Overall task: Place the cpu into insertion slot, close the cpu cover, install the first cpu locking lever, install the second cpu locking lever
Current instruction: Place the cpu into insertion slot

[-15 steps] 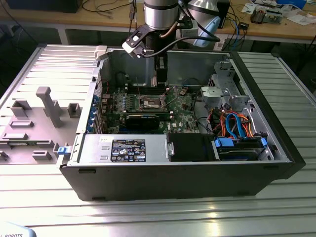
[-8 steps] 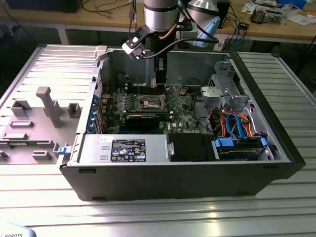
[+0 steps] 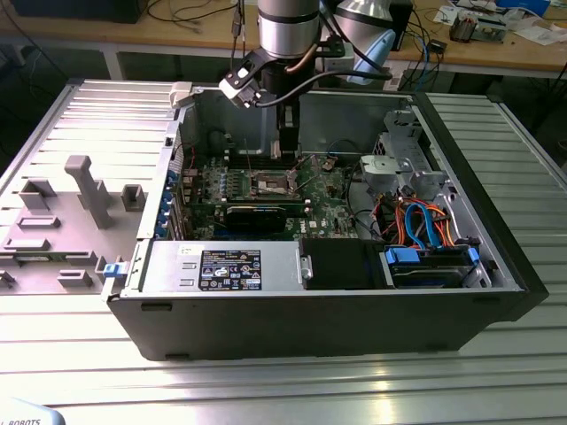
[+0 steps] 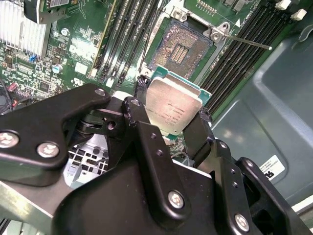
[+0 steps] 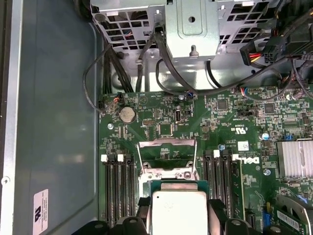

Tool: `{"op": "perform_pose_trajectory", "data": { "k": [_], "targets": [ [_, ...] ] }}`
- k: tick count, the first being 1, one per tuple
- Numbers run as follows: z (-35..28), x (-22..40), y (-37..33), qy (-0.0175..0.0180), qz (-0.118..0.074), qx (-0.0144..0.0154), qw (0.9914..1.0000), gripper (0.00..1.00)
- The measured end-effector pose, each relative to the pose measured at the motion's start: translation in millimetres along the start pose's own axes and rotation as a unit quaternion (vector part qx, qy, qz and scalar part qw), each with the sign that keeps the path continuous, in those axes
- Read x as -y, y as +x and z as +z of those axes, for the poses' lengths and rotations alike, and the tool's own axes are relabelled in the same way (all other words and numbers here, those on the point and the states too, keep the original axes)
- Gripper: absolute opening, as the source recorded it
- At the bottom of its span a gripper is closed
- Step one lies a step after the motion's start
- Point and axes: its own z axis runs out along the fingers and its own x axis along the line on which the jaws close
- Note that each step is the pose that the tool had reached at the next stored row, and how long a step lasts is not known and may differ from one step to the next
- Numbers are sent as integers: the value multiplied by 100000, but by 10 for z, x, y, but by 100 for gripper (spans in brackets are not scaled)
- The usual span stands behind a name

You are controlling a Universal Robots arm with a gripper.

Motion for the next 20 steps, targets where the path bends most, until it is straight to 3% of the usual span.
{"op": "perform_pose_trajectory", "data": {
  "k": [20],
  "targets": [
    [64, 5, -1, 0, -1, 3, 100000, 54]
  ]
}}
